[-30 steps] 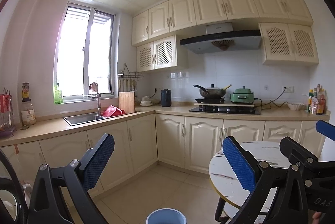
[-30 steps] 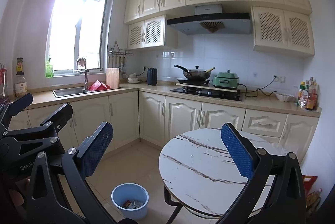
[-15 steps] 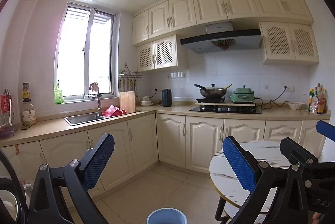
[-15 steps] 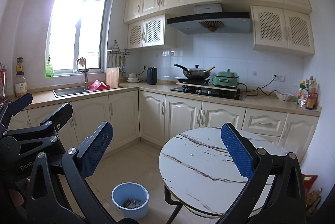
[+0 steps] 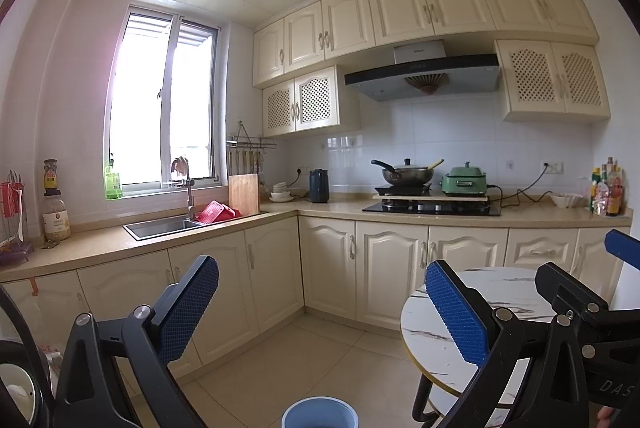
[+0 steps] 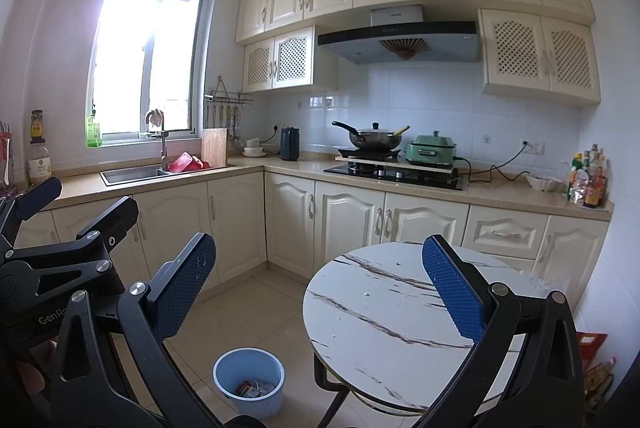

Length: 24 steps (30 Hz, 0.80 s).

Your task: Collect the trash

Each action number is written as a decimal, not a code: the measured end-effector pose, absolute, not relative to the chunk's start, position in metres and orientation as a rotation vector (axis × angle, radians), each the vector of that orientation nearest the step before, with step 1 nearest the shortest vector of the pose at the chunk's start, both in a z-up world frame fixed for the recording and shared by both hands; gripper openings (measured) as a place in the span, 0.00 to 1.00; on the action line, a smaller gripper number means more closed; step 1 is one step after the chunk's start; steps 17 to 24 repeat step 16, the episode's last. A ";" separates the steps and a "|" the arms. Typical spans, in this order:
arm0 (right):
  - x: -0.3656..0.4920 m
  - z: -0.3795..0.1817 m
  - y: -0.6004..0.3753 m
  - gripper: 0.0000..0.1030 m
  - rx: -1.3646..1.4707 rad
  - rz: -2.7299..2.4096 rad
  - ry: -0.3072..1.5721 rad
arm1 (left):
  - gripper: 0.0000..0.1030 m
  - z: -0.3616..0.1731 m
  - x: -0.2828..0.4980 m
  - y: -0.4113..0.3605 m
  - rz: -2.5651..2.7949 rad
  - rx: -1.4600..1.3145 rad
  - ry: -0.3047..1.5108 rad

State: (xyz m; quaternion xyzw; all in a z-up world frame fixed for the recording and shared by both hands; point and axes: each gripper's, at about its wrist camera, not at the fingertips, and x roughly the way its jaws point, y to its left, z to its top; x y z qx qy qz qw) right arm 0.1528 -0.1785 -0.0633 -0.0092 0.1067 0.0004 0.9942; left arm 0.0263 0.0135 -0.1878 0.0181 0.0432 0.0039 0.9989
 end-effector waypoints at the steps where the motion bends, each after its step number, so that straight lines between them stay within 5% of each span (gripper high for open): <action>1: 0.153 -0.063 -0.179 1.00 -0.018 0.001 0.214 | 0.99 -0.187 0.027 0.015 0.007 0.037 0.087; 24: 0.151 -0.064 -0.178 1.00 -0.014 -0.005 0.216 | 0.99 -0.178 0.033 0.019 0.002 0.040 0.089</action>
